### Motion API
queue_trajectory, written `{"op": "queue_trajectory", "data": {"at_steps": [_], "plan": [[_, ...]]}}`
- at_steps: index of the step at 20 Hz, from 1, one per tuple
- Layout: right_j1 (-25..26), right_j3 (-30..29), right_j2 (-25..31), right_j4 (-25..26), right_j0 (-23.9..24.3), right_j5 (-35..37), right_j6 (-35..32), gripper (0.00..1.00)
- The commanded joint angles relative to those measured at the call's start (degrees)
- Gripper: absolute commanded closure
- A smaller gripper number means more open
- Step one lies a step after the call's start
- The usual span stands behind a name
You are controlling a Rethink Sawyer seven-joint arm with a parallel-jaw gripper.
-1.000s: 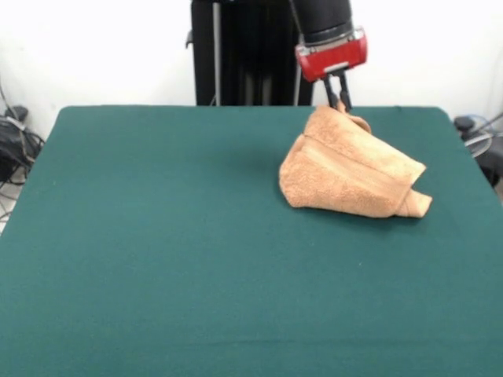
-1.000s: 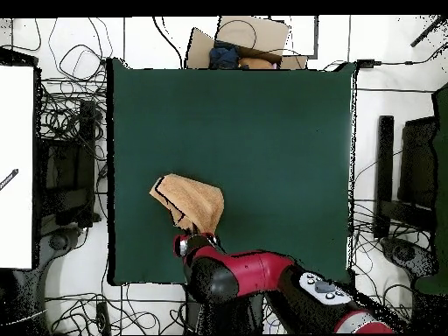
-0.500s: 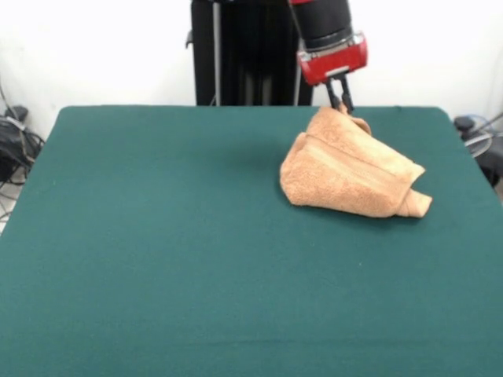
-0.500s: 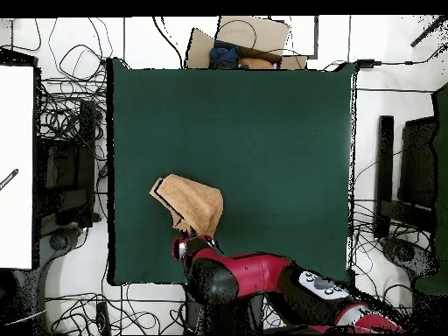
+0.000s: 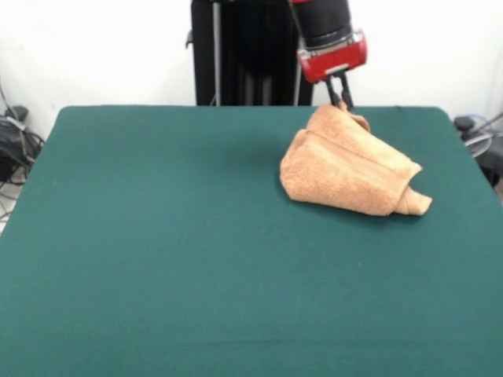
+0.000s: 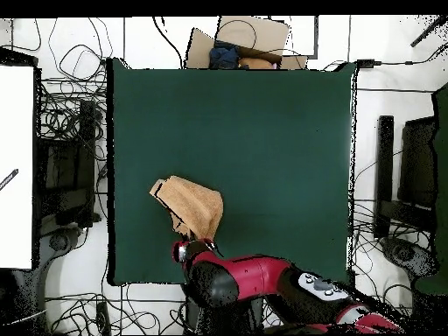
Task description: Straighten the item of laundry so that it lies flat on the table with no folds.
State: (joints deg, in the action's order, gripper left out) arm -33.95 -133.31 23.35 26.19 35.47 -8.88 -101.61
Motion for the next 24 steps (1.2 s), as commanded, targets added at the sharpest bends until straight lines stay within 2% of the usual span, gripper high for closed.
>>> {"op": "queue_trajectory", "data": {"at_steps": [1,5,16,24], "plan": [[0.4,-1.4,-2.0,1.8,1.3,-0.2,-7.7,1.00],[1.1,-2.6,-2.0,2.0,2.2,-0.6,-7.9,1.00],[6.4,-1.6,-6.4,2.7,0.0,-4.6,-8.9,1.00],[5.1,-1.4,-5.3,1.9,0.9,-1.9,-8.0,1.00]]}}
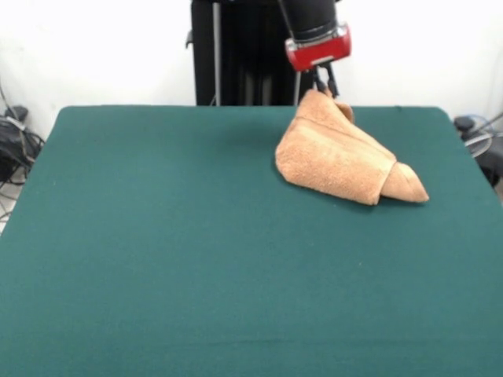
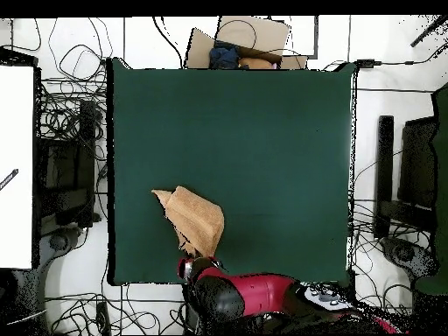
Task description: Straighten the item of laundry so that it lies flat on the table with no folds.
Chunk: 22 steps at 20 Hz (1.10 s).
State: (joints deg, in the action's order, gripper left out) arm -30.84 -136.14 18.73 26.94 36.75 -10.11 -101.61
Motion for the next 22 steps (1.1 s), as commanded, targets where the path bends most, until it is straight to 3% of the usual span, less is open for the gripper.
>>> {"op": "queue_trajectory", "data": {"at_steps": [1,22], "plan": [[2.0,1.5,-0.6,1.1,-0.3,-0.6,-7.9,1.00],[-1.2,-0.6,-1.6,-1.8,-1.3,2.4,-8.9,1.00]]}}
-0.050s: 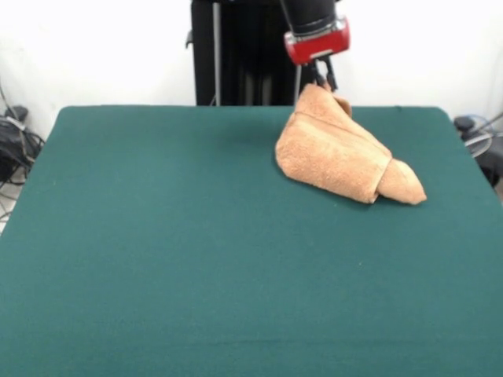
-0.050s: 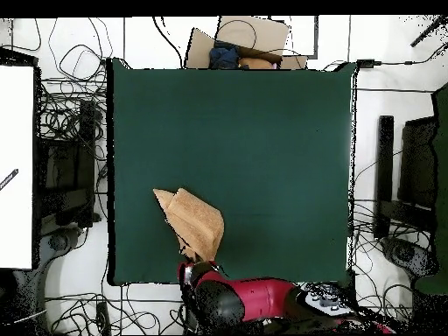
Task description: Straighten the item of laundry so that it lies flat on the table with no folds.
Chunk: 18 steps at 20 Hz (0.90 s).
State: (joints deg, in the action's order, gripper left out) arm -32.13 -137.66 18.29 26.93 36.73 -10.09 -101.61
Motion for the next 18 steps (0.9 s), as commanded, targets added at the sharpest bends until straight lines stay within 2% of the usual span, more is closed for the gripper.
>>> {"op": "queue_trajectory", "data": {"at_steps": [1,13,18], "plan": [[-0.3,0.7,-1.4,-1.9,-1.5,2.3,-9.0,1.00],[0.0,-1.8,-4.2,-2.6,-3.4,1.4,-10.6,1.00],[2.0,-1.8,-5.6,-1.7,-3.5,-0.1,-10.5,1.00]]}}
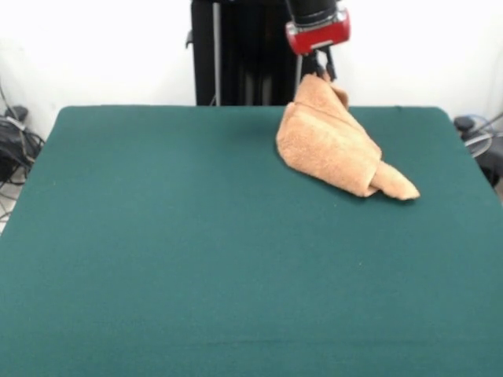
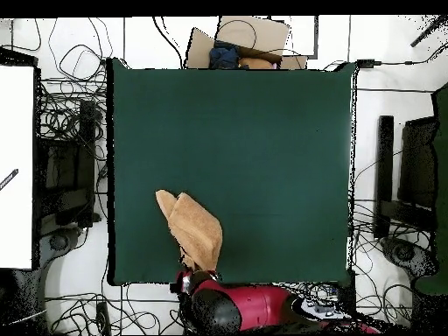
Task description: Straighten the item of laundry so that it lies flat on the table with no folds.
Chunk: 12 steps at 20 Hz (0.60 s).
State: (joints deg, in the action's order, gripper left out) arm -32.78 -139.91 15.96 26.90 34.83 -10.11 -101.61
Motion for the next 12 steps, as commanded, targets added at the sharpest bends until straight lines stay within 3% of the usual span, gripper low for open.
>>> {"op": "queue_trajectory", "data": {"at_steps": [1,12], "plan": [[3.0,0.7,-3.3,-1.6,-1.5,-0.1,-10.4,1.00],[11.0,6.0,-2.8,2.4,3.2,1.0,-6.1,1.00]]}}
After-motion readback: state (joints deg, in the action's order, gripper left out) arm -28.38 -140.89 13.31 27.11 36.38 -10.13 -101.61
